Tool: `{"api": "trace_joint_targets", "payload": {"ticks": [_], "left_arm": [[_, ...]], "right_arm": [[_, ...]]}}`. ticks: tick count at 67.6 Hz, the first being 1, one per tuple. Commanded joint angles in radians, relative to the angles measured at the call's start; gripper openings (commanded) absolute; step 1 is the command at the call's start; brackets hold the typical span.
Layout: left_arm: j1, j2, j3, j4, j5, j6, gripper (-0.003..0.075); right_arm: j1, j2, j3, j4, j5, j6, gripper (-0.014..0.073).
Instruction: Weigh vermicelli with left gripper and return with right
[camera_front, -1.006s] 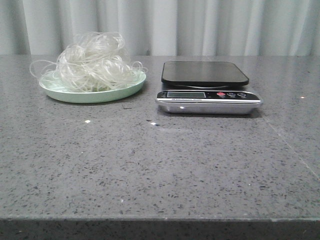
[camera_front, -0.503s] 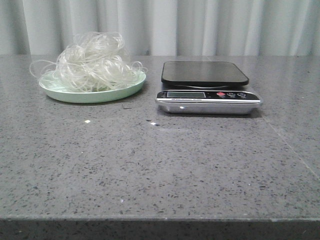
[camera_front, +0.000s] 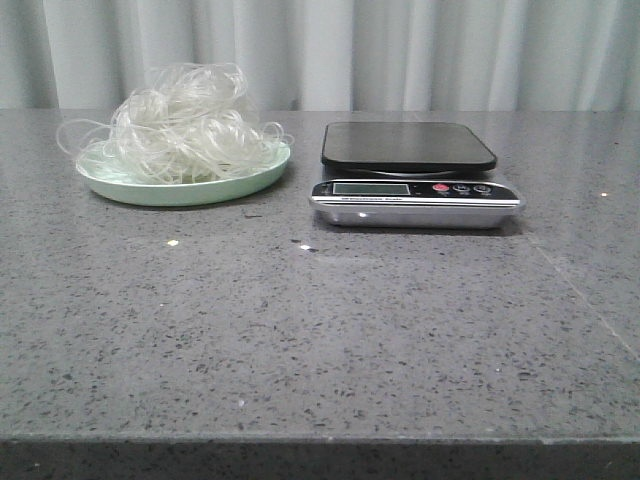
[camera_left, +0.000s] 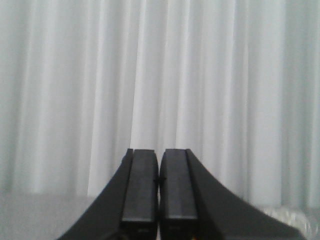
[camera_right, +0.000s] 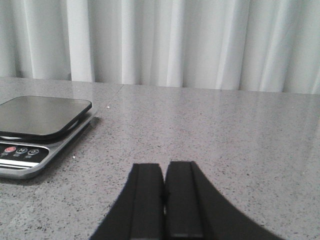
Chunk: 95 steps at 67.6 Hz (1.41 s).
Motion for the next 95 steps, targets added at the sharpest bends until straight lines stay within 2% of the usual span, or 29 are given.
{"api": "trace_joint_targets", "payload": {"ticks": [1, 16, 23, 27, 38, 44, 58, 73, 95], "left_arm": [[0.0, 0.109, -0.182, 0.003, -0.068, -0.001, 0.0137], [-0.002, 0.38, -0.508, 0.003, -0.055, -0.009, 0.0138], [-0.017, 0.5, -0.639, 0.003, 0.073, -0.009, 0.0155], [-0.036, 0.566, -0.7, 0.003, 0.167, -0.009, 0.021], [-0.131, 0.753, -0.862, 0.003, 0.37, 0.002, 0.044], [-0.186, 0.849, -0.942, 0.003, 0.459, 0.002, 0.0499], [-0.282, 1.105, -1.112, 0.003, 0.653, 0.002, 0.0512], [-0.319, 1.362, -1.293, -0.049, 0.839, 0.002, 0.0519], [-0.319, 1.595, -1.384, -0.061, 0.852, 0.002, 0.0519]], "right_arm": [[-0.007, -0.016, -0.008, -0.011, -0.093, -0.003, 0.015], [-0.007, -0.016, -0.008, -0.011, -0.093, -0.003, 0.015], [-0.007, -0.016, -0.008, -0.011, -0.093, -0.003, 0.015], [-0.007, -0.016, -0.008, -0.011, -0.093, -0.003, 0.015], [-0.007, -0.016, -0.008, -0.011, -0.093, -0.003, 0.015], [-0.007, -0.016, -0.008, -0.011, -0.093, -0.003, 0.015], [-0.007, -0.016, -0.008, -0.011, -0.093, -0.003, 0.015], [-0.007, -0.016, -0.008, -0.011, -0.093, -0.003, 0.015], [-0.007, -0.016, -0.008, -0.011, -0.093, -0.003, 0.015]]}}
